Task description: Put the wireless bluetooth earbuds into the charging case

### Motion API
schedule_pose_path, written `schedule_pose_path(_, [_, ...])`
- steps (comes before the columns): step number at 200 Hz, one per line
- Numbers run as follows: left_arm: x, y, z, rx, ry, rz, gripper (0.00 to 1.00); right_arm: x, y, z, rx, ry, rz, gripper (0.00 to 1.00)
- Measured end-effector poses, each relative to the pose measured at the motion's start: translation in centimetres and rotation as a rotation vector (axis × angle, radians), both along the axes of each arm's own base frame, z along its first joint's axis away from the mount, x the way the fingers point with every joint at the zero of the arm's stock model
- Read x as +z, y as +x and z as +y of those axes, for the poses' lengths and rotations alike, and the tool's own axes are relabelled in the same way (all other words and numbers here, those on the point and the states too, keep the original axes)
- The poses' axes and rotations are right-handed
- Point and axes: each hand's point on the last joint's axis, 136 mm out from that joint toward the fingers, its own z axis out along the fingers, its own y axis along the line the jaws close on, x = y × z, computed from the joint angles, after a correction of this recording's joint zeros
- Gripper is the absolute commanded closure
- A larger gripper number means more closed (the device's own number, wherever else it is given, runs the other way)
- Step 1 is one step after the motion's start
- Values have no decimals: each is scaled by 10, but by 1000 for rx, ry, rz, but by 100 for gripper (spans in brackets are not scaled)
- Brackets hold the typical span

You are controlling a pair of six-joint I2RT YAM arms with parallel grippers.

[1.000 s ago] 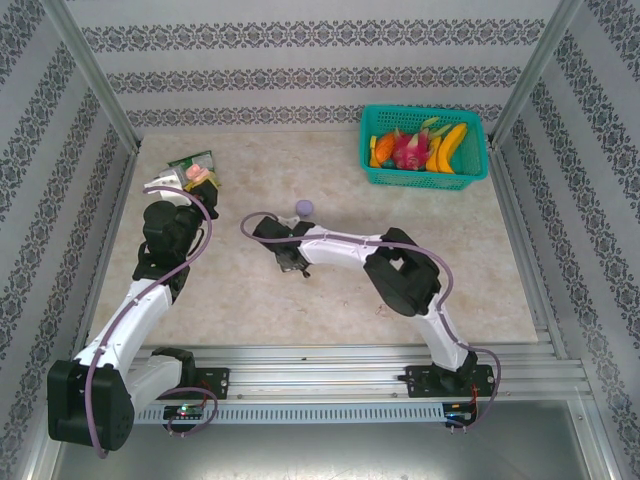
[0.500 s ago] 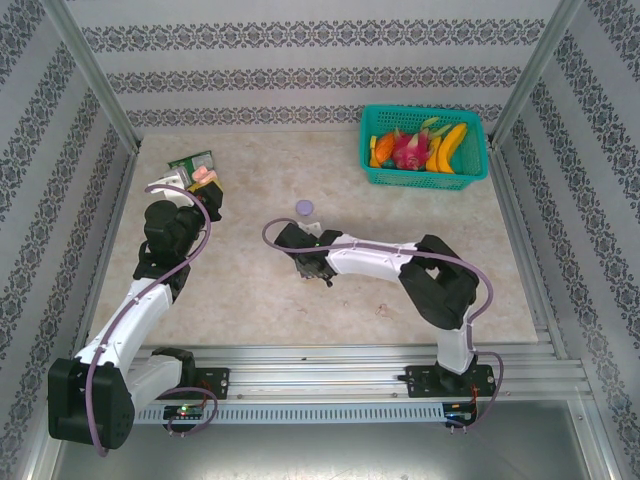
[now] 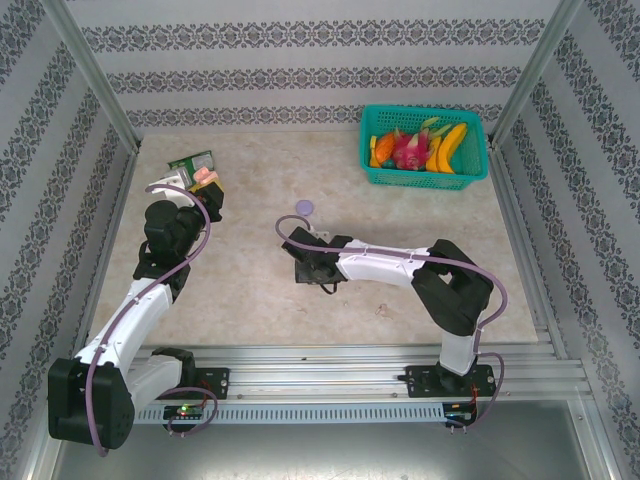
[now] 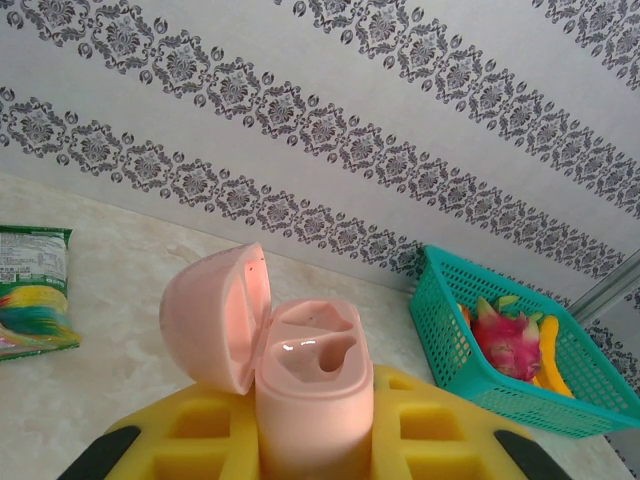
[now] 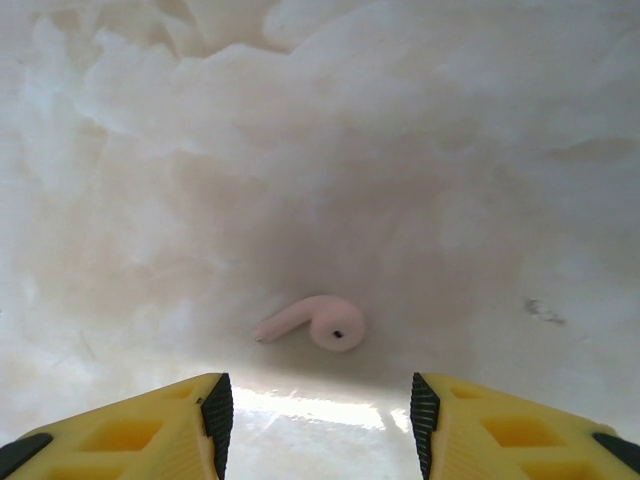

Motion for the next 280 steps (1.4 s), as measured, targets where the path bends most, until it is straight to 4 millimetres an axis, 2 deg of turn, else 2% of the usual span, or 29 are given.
schedule_pose_path(49, [0,0,0,0,-9,2,100,2,-1,17,-23,94,25,47])
schedule_pose_path(91, [0,0,0,1,-14,3,100,-10,-2,24,-35,115,59,47])
schedule_pose_path(155, [0,0,0,1,-14,3,100,-22,-4,25,-48,118,80,47])
schedule_pose_path(280, [0,0,0,1,-18,4,100,-22,2,19,-65,148,105,48])
